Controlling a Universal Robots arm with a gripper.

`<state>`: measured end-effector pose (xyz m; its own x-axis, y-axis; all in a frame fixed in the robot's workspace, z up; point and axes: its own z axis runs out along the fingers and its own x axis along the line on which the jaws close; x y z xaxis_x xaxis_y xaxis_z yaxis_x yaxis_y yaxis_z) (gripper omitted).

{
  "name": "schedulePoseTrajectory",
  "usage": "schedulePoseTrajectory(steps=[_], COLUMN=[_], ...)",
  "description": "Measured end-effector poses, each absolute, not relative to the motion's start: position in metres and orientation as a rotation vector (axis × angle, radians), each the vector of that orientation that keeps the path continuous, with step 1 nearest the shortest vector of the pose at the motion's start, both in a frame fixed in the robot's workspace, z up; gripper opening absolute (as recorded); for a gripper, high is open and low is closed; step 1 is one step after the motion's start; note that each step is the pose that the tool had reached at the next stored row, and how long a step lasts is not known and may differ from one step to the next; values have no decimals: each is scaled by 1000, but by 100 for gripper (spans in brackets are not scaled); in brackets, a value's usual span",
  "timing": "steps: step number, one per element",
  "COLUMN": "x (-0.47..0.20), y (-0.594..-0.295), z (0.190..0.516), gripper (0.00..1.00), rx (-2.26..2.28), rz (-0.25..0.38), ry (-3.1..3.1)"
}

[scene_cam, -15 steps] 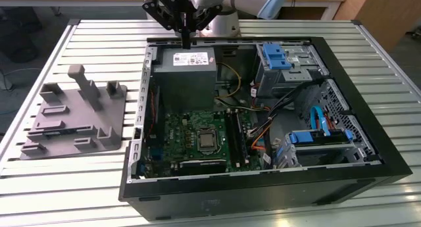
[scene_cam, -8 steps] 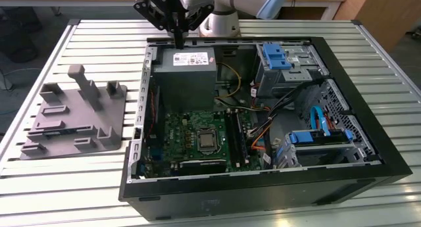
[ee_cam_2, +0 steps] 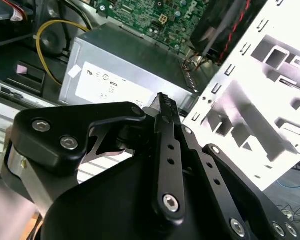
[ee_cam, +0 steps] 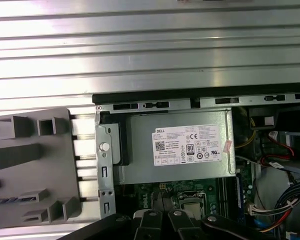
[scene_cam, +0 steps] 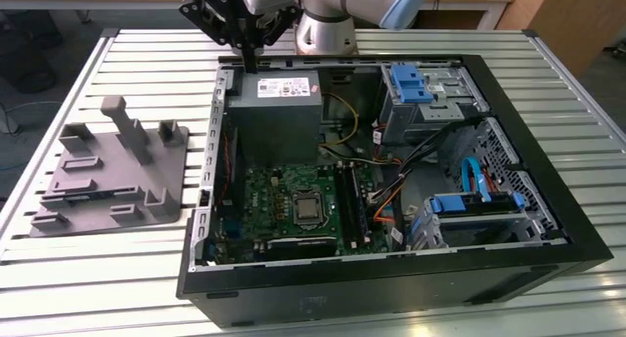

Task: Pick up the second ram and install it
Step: 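Reach for the second ram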

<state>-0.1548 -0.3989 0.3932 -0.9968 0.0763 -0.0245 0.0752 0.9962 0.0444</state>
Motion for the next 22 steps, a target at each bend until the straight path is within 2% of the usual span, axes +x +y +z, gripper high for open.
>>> schedulePoseTrajectory(steps=[22], x=[-196], y=[-399], z=[393], gripper=[10], rx=[118], rz=[68], ry=[3112])
